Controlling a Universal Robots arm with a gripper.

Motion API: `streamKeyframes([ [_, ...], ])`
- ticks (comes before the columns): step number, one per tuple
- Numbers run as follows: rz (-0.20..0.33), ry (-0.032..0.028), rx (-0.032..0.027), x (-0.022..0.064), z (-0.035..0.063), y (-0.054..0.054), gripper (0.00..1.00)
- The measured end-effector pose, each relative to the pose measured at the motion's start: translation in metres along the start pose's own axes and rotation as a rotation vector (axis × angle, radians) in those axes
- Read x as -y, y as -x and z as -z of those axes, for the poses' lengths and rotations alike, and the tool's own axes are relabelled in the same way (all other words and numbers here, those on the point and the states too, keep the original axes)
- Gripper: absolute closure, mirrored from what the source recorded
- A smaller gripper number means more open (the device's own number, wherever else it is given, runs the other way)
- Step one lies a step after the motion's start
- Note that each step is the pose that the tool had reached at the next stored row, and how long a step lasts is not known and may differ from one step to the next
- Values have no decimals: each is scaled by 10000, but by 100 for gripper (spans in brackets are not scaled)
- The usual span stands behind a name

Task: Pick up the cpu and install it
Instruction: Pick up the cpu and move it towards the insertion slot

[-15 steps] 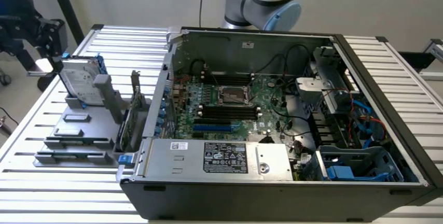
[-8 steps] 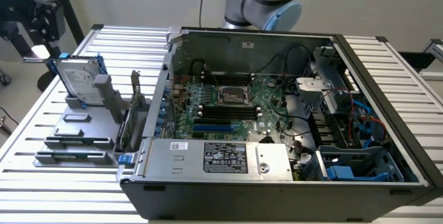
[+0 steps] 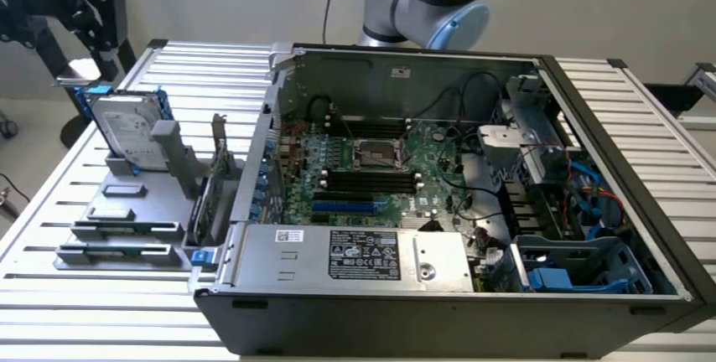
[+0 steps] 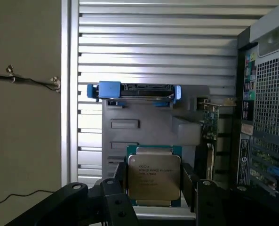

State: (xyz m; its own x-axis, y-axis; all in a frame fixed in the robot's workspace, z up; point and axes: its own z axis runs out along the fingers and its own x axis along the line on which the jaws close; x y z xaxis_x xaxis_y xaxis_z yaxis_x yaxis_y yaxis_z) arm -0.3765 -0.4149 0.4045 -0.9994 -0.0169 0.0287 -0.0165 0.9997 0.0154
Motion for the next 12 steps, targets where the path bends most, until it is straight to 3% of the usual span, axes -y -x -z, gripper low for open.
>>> streamKeyframes([
  [12, 82, -2, -30, 7, 109, 520, 45],
])
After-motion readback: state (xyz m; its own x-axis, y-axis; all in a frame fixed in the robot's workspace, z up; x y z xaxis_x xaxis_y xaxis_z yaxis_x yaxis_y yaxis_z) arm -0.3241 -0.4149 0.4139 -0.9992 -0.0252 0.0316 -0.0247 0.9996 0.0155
